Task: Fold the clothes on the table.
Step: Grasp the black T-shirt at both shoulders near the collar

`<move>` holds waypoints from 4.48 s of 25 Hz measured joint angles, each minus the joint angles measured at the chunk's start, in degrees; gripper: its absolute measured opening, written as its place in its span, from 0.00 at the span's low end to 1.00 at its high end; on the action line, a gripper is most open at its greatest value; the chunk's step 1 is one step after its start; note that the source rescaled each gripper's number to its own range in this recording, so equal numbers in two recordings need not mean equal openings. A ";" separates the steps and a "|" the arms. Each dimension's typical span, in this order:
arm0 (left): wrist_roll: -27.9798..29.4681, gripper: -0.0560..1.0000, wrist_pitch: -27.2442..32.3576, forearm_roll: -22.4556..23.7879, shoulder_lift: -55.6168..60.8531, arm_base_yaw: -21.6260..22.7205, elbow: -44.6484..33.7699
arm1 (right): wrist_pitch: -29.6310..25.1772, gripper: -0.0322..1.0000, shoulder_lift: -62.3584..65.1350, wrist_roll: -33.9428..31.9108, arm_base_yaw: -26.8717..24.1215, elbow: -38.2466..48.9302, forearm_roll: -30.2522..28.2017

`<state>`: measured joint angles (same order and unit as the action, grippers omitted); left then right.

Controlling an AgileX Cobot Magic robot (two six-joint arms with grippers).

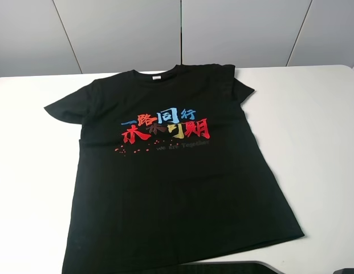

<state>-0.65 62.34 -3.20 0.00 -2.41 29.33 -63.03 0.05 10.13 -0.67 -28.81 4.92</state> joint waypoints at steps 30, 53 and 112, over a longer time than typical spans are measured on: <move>0.00 1.00 0.00 0.00 0.00 0.00 0.00 | 0.00 1.00 0.00 0.00 0.00 0.00 -0.21; 0.11 1.00 0.00 0.00 0.00 0.00 0.00 | 0.00 1.00 0.00 -0.11 0.00 0.00 -0.87; -42.87 0.83 -21.62 10.63 -106.74 -17.51 30.59 | 19.75 0.91 -111.02 44.14 18.93 -39.63 -13.80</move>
<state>-43.52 40.71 7.42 -106.74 -19.91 59.92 -43.28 -110.98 54.27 18.26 -68.44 -8.88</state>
